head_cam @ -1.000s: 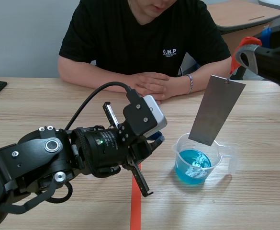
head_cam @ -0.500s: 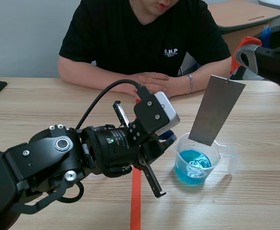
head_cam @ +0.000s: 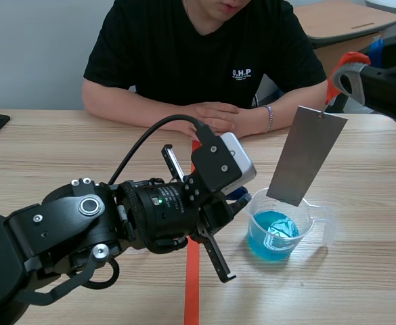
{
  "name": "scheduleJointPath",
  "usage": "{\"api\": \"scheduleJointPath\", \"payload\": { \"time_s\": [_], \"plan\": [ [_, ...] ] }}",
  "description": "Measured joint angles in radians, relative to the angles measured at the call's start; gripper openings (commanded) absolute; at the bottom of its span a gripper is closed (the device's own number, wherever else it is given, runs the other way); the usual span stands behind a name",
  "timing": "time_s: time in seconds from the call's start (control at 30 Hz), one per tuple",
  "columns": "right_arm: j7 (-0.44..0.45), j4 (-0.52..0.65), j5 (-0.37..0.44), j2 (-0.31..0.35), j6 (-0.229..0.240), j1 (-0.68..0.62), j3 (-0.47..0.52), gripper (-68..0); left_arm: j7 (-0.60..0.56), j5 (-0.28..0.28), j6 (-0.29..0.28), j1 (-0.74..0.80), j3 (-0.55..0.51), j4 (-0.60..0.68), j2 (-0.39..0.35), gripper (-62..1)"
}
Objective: Do the redox reaction experiment.
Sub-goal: 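Raise the plate and point at it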
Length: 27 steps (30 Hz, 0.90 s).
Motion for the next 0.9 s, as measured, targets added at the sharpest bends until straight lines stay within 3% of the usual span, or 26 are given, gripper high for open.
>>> {"api": "scheduleJointPath", "payload": {
  "time_s": [0.8,0.9],
  "plan": [
    [0.000,0.000,0.000,0.000,0.000,0.000,0.000,-66.0,-0.002,0.000,0.000,0.000,0.000,0.000,-0.002,-56.6],
    [0.000,0.000,0.000,0.000,0.000,0.000,0.000,-66.0,-0.045,-0.007,0.004,0.001,0.000,0.001,-0.019,-56.6]
  ]
}}
